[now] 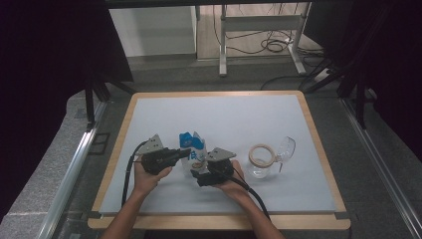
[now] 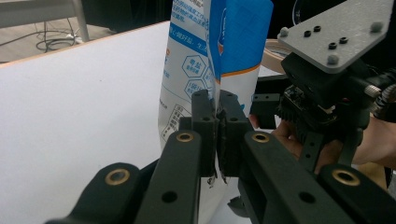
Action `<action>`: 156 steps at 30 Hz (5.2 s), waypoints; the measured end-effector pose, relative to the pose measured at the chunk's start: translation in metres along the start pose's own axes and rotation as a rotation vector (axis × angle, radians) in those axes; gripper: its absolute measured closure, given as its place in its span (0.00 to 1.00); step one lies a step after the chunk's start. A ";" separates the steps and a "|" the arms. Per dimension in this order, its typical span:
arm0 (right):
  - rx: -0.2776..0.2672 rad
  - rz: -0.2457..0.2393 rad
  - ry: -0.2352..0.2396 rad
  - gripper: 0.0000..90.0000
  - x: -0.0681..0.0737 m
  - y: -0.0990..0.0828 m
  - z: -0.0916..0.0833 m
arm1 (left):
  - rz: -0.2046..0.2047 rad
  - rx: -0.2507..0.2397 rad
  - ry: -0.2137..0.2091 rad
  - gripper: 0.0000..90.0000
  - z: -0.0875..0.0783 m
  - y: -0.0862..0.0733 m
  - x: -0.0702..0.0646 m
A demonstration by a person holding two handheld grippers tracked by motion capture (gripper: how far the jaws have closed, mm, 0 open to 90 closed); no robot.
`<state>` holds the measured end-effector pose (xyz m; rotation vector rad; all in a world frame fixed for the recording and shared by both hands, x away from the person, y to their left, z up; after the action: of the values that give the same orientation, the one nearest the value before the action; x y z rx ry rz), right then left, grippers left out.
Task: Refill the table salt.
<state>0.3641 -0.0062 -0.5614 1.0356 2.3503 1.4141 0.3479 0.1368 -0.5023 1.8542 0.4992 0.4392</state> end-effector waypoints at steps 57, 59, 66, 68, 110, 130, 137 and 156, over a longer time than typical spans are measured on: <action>0.004 -0.043 -0.025 0.15 0.001 0.004 0.011 | -0.061 0.070 -0.035 0.73 0.022 0.009 0.006; 0.004 -0.041 -0.025 0.15 0.001 0.004 0.011 | -0.055 0.063 -0.039 0.82 0.020 0.010 0.006; 0.005 -0.039 -0.025 0.15 0.002 0.004 0.012 | -0.034 0.039 -0.030 0.98 0.019 0.011 0.004; 0.004 -0.038 -0.024 0.15 0.002 0.004 0.012 | -0.036 0.035 -0.031 0.98 0.020 0.011 0.004; -0.095 -0.175 -0.164 0.17 0.005 -0.003 -0.037 | -0.006 -0.071 -0.139 1.00 -0.001 0.088 -0.032; -0.127 -0.103 -0.196 0.33 0.010 -0.021 -0.058 | -0.023 -0.029 -0.212 1.00 0.030 0.095 -0.035; -0.155 -0.062 -0.233 0.35 0.008 -0.030 -0.074 | 0.004 -0.013 -0.263 1.00 0.043 0.102 -0.044; -0.160 -0.012 -0.307 0.39 -0.003 -0.039 -0.082 | 0.013 0.034 -0.367 1.00 0.075 0.110 -0.053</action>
<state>0.3069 -0.0762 -0.5518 1.1026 1.9908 1.3076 0.3563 0.0166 -0.4252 1.9159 0.2458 0.0925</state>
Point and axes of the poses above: each handheld gripper's, and its own axes: z roughly forward along the jaws, y roughly out of its top, x roughly to its left, the point moved 6 cm from there along z, roughly forward along the jaws, and after that the axes turned 12 degrees about z, right-handed, at the moved point
